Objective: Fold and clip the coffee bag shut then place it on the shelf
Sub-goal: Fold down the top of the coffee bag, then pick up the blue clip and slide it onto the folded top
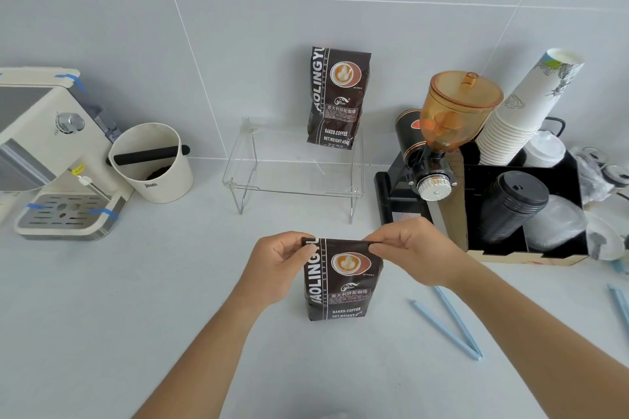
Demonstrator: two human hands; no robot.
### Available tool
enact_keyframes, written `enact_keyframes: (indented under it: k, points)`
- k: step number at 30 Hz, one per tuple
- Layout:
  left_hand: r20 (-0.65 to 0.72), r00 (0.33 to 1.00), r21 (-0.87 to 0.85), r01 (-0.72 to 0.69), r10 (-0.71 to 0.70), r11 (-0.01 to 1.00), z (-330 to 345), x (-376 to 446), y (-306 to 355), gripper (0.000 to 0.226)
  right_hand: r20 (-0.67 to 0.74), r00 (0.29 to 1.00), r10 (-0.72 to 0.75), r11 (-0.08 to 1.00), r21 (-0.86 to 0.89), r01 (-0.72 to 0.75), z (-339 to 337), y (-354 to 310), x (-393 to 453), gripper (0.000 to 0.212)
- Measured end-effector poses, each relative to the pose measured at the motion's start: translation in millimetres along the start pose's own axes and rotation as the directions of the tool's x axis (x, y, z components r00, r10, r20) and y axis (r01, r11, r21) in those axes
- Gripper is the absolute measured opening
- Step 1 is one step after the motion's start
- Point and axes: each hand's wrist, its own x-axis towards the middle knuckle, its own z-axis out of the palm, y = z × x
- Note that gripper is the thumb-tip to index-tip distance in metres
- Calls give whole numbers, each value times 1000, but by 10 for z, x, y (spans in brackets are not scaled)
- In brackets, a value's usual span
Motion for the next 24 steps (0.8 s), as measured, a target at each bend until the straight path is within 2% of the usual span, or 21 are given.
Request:
enact_keyframes:
  k: [7,11,14,17,21,24]
  points:
    - [-35,999,-7,-8,7,1000,29,-28,-17,21,-44,997,69,992,108,-64,-6,46,-14,13]
    - [-76,996,-22,-38,36,999,47,-27,-26,27,-150,970,189,973,162,-164,-131,247,-187,17]
    - [-86,995,-9,-50,49,999,58,-17,-60,26,-241,904,354,932,11,-362,-199,627,-412,11]
    - [-85,995,-6,-61,60,998,72,-19,-81,27,-257,837,483,813,-224,-538,-151,1031,-667,18]
    - [-94,994,-13,-63,62,998,63,-19,-87,30,-261,710,654,637,-316,-703,-44,1440,-951,26]
    - [-90,994,5,-69,69,998,62,-30,-95,30,-255,632,732,567,-288,-772,29,1581,-1101,28]
